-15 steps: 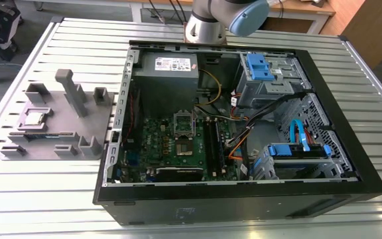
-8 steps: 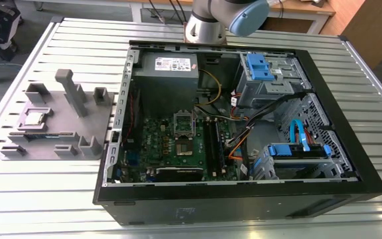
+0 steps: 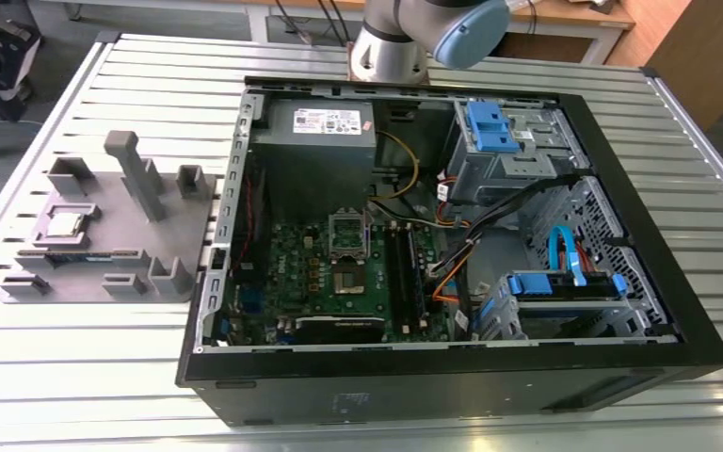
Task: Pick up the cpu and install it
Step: 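Reach for the cpu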
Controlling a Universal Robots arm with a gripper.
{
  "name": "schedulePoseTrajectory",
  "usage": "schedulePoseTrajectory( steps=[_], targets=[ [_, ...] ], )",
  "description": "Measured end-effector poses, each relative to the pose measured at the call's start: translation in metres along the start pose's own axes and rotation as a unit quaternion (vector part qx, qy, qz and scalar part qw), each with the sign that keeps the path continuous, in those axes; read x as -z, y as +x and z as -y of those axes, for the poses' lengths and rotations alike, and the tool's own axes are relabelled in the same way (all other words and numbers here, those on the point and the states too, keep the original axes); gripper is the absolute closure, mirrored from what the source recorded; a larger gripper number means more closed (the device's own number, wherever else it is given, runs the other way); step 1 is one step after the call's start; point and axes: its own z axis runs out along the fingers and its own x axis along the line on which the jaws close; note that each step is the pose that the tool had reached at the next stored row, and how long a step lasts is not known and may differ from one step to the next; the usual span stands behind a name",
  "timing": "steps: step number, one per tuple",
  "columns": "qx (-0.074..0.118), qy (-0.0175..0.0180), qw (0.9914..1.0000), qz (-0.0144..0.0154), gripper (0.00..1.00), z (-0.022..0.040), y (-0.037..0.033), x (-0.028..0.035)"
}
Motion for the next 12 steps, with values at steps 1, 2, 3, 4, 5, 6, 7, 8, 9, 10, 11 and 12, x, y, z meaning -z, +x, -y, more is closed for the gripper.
schedulePoseTrajectory(
  steps=[1, 2, 3, 4, 5, 6, 7, 8, 9, 10, 11, 12],
  targets=[
    [0.0, 0.0001, 1.0, -0.0015, 0.89, 0.0001, 0.0, -0.0015],
    [0.0, 0.0002, 1.0, -0.003, 0.89, 0.0001, 0.0, -0.0031],
    [0.0, 0.0003, 0.99999, -0.0043, 0.89, 0.0001, -0.0001, -0.0049],
    [0.0, 0.0004, 0.99998, -0.0055, 0.89, 0.0002, 0.0, -0.0066],
    [0.0, 0.0005, 0.99998, -0.0067, 0.89, 0.0002, -0.0001, -0.0084],
    [0.0, 0.0006, 0.99997, -0.0078, 0.89, 0.0003, -0.0001, -0.0102],
    [0.0, 0.0007, 0.99996, -0.0087, 0.89, 0.0004, -0.0001, -0.012],
    [0.0, 0.0008, 0.99995, -0.0097, 0.89, 0.0004, -0.0001, -0.0139],
    [0.0, 0.0008, 0.99994, -0.0106, 0.89, 0.0005, -0.0001, -0.0158],
    [0.0, 0.0009, 0.99993, -0.0116, 0.89, 0.0005, -0.0001, -0.0176],
    [0.0, 0.001, 0.99992, -0.0124, 0.89, 0.0006, -0.0002, -0.0193],
    [0.0, 0.001, 0.99991, -0.0133, 0.89, 0.0007, -0.0002, -0.0211]
  ],
)
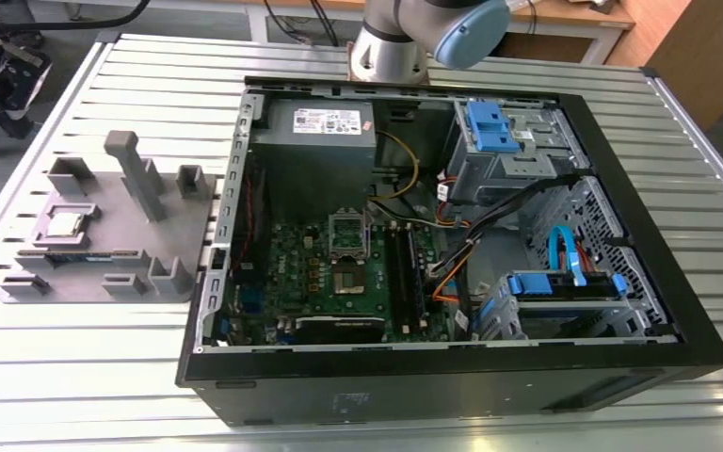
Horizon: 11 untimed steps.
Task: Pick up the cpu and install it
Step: 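Reach for the cpu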
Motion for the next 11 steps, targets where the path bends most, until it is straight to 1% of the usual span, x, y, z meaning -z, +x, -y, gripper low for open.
schedulePoseTrajectory(
  steps=[4, 11],
  targets=[
    [0.0, 0.0002, 1.0, -0.0021, 0.89, 0.0003, -0.0002, -0.0059],
    [0.0, 0.0002, 1.0, -0.0026, 0.89, 0.0011, -0.0004, -0.0149]
  ],
)
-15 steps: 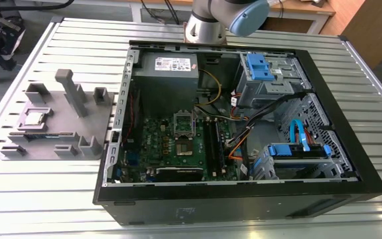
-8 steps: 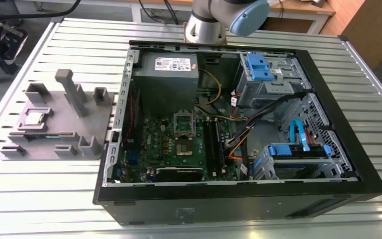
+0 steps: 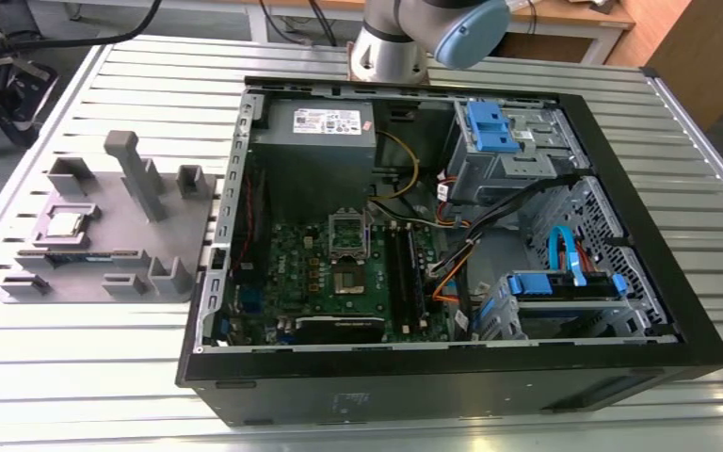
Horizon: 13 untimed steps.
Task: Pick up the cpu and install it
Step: 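Reach for the cpu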
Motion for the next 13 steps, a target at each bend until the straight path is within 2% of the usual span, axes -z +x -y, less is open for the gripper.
schedulePoseTrajectory(
  steps=[13],
  targets=[
    [0.0, 0.0001, 1.0, -0.0016, 0.89, 0.0022, 0.0, -0.0218]
  ],
)
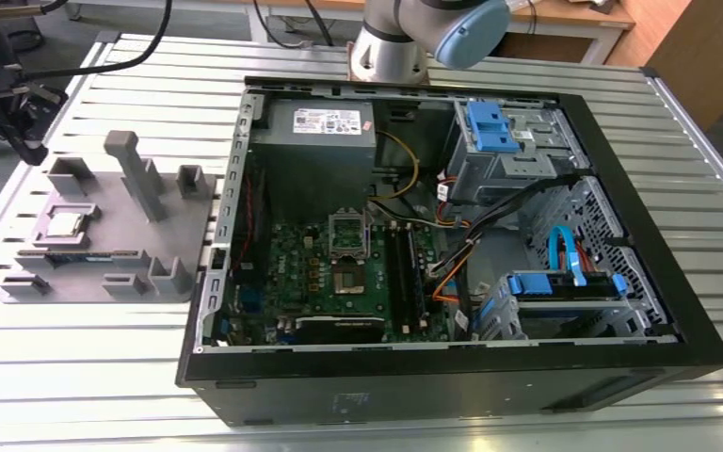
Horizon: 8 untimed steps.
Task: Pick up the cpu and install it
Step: 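Reach for the cpu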
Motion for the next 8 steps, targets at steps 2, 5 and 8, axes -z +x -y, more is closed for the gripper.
schedulePoseTrajectory(
  steps=[2, 5, 8],
  targets=[
    [0.0, 0.0, 1.0, -0.0002, 0.89, 0.0001, 0.0, -0.0018],
    [0.0, 0.0002, 1.0, -0.0006, 0.89, 0.0002, -0.0001, -0.0027],
    [0.0, 0.0001, 1.0, -0.0005, 0.89, 0.0002, -0.0001, -0.0031]
  ],
)
